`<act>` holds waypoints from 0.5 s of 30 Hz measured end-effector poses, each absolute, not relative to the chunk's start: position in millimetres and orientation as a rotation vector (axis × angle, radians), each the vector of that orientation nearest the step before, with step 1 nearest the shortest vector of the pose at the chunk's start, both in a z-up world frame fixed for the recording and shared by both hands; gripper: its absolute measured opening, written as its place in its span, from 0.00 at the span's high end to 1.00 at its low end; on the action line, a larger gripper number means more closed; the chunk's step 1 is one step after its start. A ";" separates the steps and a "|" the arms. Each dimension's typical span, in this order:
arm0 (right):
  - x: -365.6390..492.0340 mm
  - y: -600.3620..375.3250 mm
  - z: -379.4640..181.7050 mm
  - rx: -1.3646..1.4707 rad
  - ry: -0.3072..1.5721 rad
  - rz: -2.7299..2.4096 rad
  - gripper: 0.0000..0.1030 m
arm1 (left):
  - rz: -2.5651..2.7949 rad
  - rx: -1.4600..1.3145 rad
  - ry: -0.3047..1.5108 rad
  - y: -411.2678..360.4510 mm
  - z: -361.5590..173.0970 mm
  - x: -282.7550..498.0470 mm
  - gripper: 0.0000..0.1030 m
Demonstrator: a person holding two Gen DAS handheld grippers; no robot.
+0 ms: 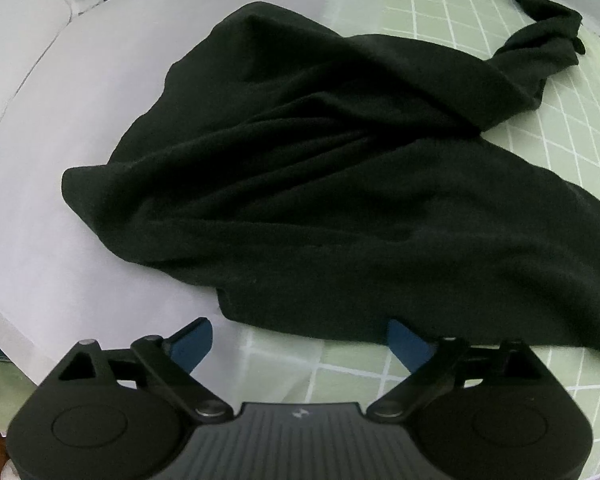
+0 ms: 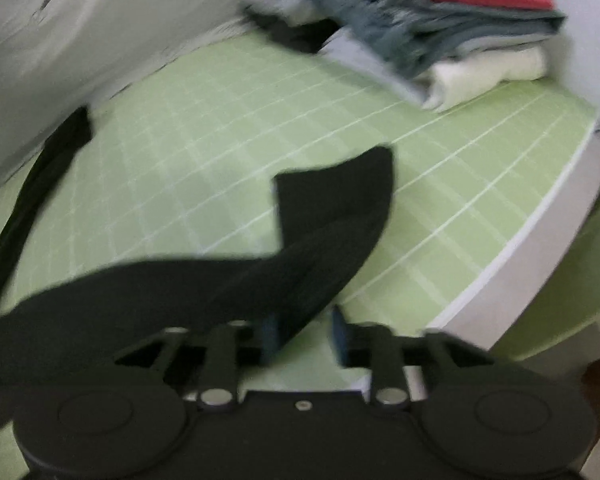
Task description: Fold clothes
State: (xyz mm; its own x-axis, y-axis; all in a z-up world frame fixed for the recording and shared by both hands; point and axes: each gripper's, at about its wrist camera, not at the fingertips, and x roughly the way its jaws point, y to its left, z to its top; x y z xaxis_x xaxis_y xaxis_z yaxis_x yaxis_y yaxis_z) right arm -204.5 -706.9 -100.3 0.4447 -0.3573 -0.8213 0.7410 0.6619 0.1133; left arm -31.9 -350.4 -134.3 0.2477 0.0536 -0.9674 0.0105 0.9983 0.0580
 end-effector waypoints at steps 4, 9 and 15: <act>-205.3 -732.6 -102.7 0.545 0.840 -0.767 0.42 | 0.033 0.096 1.316 -355.8 -133.2 -32.6 0.08; -197.4 -763.2 -107.0 0.554 0.804 -0.810 0.28 | 0.040 0.148 1.303 -364.4 -131.7 -32.5 0.08; -180.7 -786.6 -118.9 0.572 0.806 -0.827 0.35 | 0.055 0.161 1.296 -367.6 -130.9 -34.2 0.08</act>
State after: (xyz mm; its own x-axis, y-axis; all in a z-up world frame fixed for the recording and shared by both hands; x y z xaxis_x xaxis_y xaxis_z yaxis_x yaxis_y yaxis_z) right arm -180.7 -786.6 -118.8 0.4205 -0.4158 -0.8064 0.8166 0.5609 0.1366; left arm -34.2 -367.6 -130.9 0.2717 0.1308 -0.9534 0.0495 0.9875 0.1496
